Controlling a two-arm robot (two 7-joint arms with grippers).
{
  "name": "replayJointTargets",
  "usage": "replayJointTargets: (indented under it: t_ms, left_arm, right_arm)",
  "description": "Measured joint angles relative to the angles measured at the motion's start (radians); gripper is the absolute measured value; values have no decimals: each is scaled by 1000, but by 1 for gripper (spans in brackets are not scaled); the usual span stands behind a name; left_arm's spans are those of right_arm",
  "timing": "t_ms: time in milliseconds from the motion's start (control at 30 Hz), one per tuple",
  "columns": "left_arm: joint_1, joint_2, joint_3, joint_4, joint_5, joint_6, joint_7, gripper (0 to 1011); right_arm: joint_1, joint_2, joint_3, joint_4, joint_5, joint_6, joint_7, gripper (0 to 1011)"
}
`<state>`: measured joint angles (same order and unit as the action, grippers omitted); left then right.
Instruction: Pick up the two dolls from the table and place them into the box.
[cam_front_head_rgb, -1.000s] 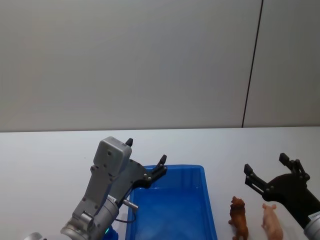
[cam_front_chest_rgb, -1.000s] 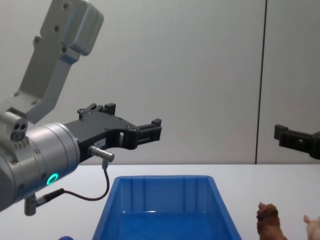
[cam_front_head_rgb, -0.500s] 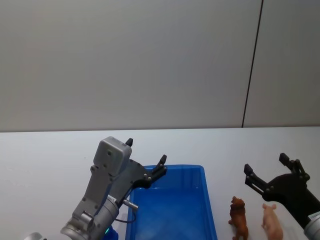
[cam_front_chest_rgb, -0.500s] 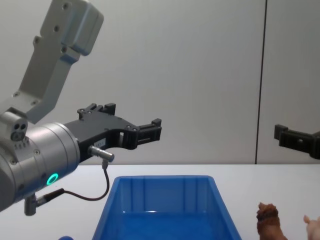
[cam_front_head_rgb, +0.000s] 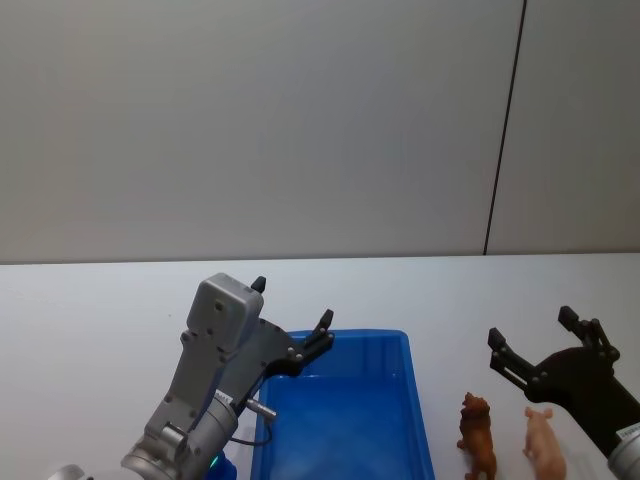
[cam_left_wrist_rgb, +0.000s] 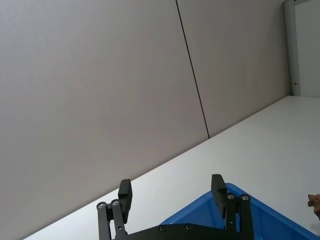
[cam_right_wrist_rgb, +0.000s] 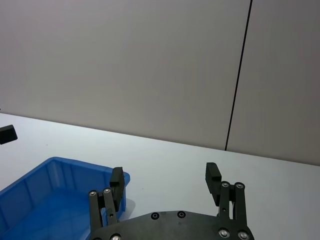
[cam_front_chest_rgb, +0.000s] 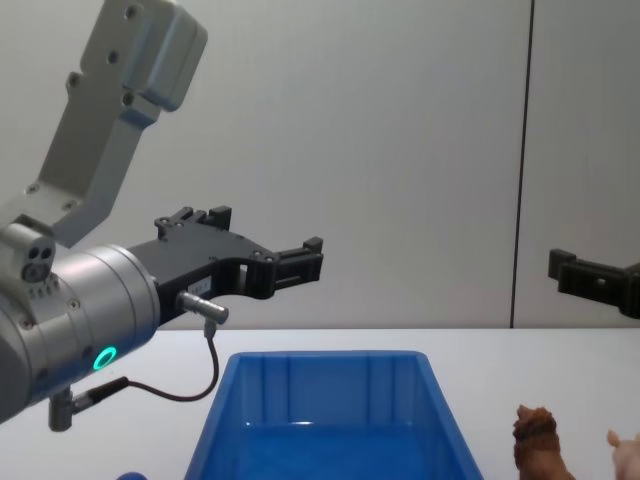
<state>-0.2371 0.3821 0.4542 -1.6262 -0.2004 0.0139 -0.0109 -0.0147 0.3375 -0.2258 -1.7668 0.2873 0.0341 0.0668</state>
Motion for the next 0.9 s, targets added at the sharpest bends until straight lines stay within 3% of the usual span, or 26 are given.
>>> replayJointTargets:
  t_ms: [900]
  left_arm:
    - [0, 0, 0, 0, 0, 0, 0, 1001]
  right_arm:
    - [0, 0, 0, 0, 0, 0, 0, 1001]
